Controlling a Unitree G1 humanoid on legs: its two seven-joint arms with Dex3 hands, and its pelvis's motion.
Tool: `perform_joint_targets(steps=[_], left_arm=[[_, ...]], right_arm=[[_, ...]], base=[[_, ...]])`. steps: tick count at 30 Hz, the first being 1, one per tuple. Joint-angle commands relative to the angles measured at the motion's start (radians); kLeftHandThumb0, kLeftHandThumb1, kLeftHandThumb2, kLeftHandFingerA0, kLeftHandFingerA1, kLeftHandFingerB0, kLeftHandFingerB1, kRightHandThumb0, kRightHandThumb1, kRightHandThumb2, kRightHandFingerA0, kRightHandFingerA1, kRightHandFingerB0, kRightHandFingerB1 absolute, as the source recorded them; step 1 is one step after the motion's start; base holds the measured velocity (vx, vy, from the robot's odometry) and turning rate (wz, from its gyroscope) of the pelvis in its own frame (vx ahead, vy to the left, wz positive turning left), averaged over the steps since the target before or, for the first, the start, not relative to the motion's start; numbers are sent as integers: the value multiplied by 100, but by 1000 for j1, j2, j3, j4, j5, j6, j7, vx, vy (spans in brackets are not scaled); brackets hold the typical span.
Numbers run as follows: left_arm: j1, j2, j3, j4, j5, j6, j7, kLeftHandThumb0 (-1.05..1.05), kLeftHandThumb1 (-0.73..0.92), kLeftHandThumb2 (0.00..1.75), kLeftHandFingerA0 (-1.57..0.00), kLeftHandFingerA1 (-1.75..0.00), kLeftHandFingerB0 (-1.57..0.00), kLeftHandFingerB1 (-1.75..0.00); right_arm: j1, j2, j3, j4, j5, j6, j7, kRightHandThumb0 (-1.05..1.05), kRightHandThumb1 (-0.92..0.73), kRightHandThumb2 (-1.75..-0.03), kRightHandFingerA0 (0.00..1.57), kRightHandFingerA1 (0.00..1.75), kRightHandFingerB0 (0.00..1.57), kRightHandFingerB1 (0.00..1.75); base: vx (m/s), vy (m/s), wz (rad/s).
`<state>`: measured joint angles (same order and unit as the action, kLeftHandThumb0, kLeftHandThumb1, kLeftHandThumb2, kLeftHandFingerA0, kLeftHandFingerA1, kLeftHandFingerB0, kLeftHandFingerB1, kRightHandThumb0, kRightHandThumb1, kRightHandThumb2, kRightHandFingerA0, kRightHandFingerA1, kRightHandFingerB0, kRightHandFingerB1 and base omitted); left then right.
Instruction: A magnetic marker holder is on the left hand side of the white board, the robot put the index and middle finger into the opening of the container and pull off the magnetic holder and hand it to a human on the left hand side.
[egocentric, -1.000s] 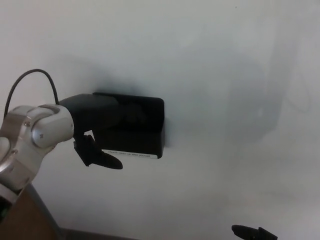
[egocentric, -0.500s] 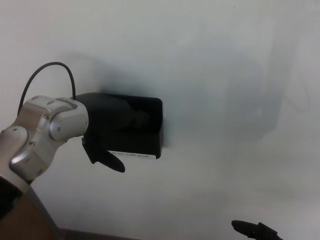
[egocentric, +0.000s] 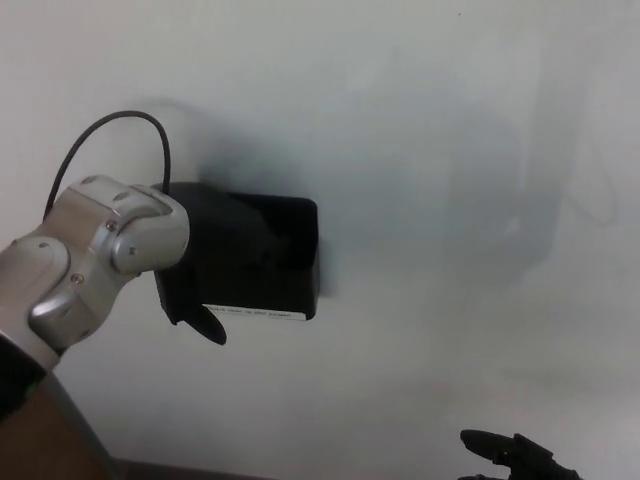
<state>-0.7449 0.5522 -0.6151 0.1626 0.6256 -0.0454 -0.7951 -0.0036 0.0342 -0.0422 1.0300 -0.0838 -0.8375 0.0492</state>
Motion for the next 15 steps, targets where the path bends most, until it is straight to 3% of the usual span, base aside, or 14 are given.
perform_joint_targets(steps=[1, 2, 3, 5, 6, 7, 10, 11, 13, 14, 15], left_arm=[[-13, 6, -65, -14, 108, 33, -105, -22, 51, 55, -88, -70, -88, -55], [-17, 1, -73, -13, 115, 41, -118, -22, 51, 55, -88, -70, -88, -55], [-16, -2, -81, -15, 131, 51, -117, -18, 56, 57, -75, -117, -85, -57], [-15, -8, -95, -19, 154, 69, -116, -18, 56, 57, -75, -117, -85, -57], [1, -16, -104, -11, 164, 71, -91, -20, 65, 60, -67, -129, -71, -68], [14, -19, -109, -7, 170, 63, -65, -21, 67, 60, -62, -150, -69, -84], [24, -19, -111, -7, 176, 54, -42, -21, 67, 60, -62, -150, -69, -84], [25, -25, -106, 4, 162, 50, -36, -21, 68, 66, -69, -140, -70, -110], [27, -32, -98, 16, 147, 45, -29, -21, 68, 66, -69, -140, -70, -110], [34, -49, -78, 37, 107, 52, -35, -20, 69, 74, -65, -163, -63, -147], [38, -59, -64, 53, 81, 52, -38, -18, 68, 76, -64, -168, -61, -153]], right_arm=[[-3, -14, -5, 0, 17, 14, 6, -55, -72, -62, 75, 49, 65, 45], [-2, -14, -5, -1, 17, 14, 5, -55, -72, -62, 75, 49, 65, 45], [-2, -13, -6, -1, 19, 15, 7, -54, -72, -62, 74, 49, 64, 45], [-2, -13, -7, -2, 22, 16, 10, -54, -72, -62, 74, 49, 64, 45], [-1, -15, -6, -3, 20, 15, 10, -55, -72, -62, 75, 49, 64, 45], [-1, -15, -6, -4, 21, 16, 12, -55, -72, -62, 75, 49, 64, 45], [-1, -14, -7, -5, 25, 17, 16, -55, -72, -62, 75, 49, 64, 45], [-5, -15, -8, -5, 24, 17, 13, -54, -72, -62, 77, 50, 64, 45], [-9, -15, -10, -5, 24, 18, 9, -54, -72, -62, 77, 50, 64, 45], [-12, -15, -13, -4, 29, 23, 12, -55, -72, -62, 78, 50, 64, 45], [-13, -15, -14, -3, 30, 23, 13, -54, -73, -62, 78, 50, 64, 45]], base=[[0, 0, 0], [0, 0, 0], [0, 0, 0], [0, 0, 0], [0, 0, 0], [0, 0, 0], [0, 0, 0], [0, 0, 0], [0, 0, 0], [0, 0, 0], [0, 0, 0]])
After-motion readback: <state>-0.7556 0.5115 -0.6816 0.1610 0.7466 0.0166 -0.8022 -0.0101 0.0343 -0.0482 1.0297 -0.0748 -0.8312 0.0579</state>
